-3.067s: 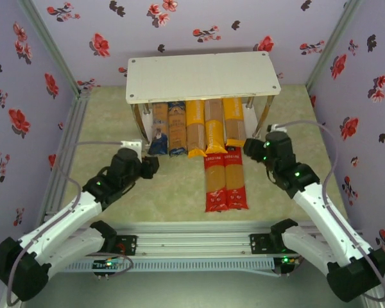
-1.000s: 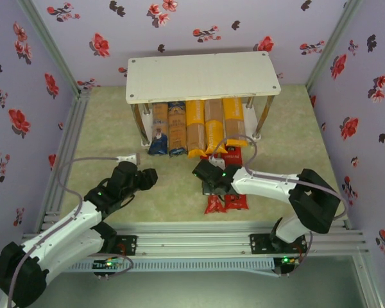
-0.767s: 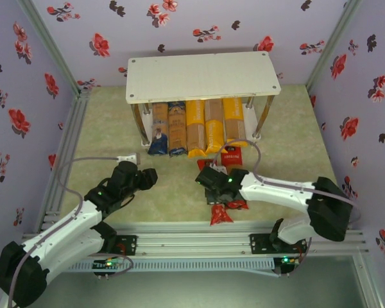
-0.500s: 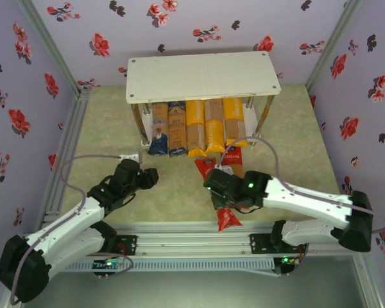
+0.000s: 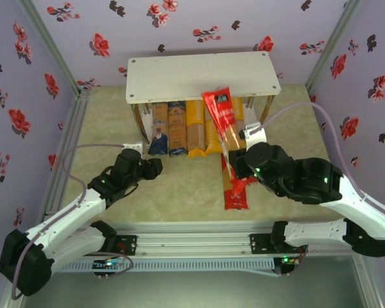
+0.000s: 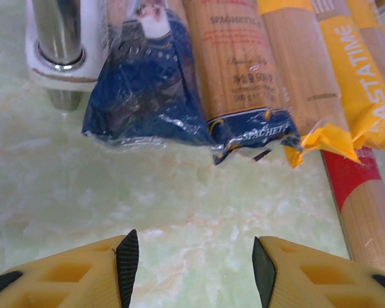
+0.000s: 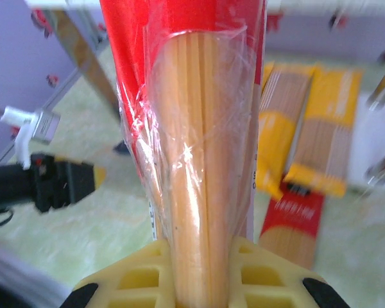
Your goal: Place and organize the pasta boxes and bags onto the shelf
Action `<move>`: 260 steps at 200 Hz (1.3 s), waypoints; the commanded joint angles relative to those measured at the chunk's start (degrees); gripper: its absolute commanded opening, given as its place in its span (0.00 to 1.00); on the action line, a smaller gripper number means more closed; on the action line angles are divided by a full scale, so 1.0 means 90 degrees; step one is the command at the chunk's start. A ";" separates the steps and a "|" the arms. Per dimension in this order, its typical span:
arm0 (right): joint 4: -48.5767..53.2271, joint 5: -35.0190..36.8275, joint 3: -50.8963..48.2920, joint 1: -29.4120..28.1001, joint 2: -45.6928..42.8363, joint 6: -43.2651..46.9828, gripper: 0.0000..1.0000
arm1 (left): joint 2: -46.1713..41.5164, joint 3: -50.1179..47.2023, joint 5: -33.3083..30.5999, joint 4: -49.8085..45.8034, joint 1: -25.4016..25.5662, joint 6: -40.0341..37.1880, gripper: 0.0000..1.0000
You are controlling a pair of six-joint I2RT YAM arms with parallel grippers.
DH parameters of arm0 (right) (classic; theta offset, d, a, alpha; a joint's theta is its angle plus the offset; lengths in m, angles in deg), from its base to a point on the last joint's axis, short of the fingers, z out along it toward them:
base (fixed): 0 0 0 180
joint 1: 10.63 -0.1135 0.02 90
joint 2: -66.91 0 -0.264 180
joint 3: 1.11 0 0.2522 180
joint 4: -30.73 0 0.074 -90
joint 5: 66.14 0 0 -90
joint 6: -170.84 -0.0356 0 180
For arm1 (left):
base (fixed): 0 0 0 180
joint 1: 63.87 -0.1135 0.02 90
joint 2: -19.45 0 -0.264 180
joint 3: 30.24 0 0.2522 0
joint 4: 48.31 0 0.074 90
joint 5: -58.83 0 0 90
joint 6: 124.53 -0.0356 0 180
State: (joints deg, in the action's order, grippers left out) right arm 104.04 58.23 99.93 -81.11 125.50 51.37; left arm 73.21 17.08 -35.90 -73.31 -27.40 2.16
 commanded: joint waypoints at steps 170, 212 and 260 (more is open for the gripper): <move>-0.0356 -0.2065 0.5800 0.5112 0.4616 0.2640 0.00 | -0.0045 0.0353 0.0185 -0.0341 -0.0115 -0.0242 0.52; -0.0225 -0.2159 0.5707 0.5211 0.4777 0.2583 0.00 | -0.0030 0.0356 0.0186 -0.0335 -0.0218 -0.0275 0.52; -0.0022 -0.2128 0.5604 0.5253 0.4953 0.2387 0.23 | -0.0024 0.0345 0.0194 -0.0335 -0.0243 -0.0280 0.53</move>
State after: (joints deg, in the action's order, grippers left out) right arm 107.36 38.79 148.67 -34.38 169.80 74.65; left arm 73.52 18.74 -34.52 -75.06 -29.02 0.98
